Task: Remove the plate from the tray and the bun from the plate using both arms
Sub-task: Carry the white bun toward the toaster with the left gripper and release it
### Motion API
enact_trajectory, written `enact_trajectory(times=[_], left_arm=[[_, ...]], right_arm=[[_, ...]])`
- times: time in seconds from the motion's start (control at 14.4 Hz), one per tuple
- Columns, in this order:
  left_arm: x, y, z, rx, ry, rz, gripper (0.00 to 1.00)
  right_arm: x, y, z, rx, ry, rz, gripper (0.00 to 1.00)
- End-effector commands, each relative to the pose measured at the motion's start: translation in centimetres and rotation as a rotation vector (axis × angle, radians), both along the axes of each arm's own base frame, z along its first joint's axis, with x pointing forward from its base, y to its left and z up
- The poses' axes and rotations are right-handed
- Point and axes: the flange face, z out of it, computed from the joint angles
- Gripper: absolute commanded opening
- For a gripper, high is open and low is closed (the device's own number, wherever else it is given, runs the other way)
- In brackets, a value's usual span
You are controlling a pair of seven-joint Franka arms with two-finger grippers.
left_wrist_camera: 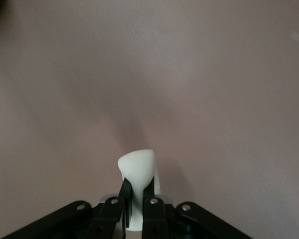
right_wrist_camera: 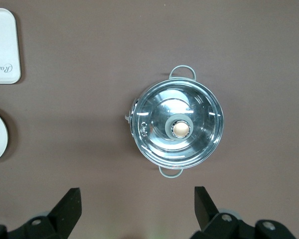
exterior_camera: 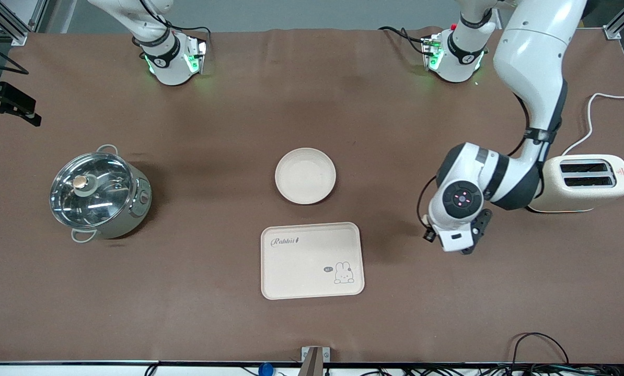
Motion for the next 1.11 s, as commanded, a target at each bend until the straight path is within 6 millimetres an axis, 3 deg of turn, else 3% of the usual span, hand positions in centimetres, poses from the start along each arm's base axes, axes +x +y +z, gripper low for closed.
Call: enact_trajectory(times=[0.0,0.14,0.21,0.42,0.49,0.76,0.9,1.04], left_arm=[[0.2,2.1,-2.6,0.025,0.014,-0.016,0.14],[1.0,4.4,-3.9,0.001,0.003,0.022,0.18],[1.0,4.6,-4.3,0.001,0.008,0.025,0.28],[1.3,5.6,-4.4,-0.013,0.019,0.019,0.88],[1.3,5.5,-4.1,-0.020,0.019,0.014,1.00],[2.3,5.1,-1.3,-0.028,-0.014,-0.008,1.00],[2.7,4.5,2.0,-0.037,-0.012,-0.051,1.00],[3.0,4.9,7.1,-0.049,0.011,-0.141,1.00]], right_arm=[[-0.2,-0.1,-0.2,-0.001,-0.005,-0.013,1.00],[-0.1,-0.7,-0.5,0.000,0.000,-0.024,1.00],[0.0,-0.8,-0.6,-0.001,-0.005,-0.025,1.00],[0.1,-1.2,-0.5,-0.003,-0.017,-0.029,1.00],[0.2,-1.5,-0.6,-0.004,-0.031,-0.035,1.00],[0.8,-1.4,-0.5,-0.008,-0.077,-0.045,1.00],[1.1,-1.1,-0.3,-0.014,-0.098,-0.040,1.00],[1.0,-1.1,0.0,-0.009,-0.104,-0.038,1.00]])
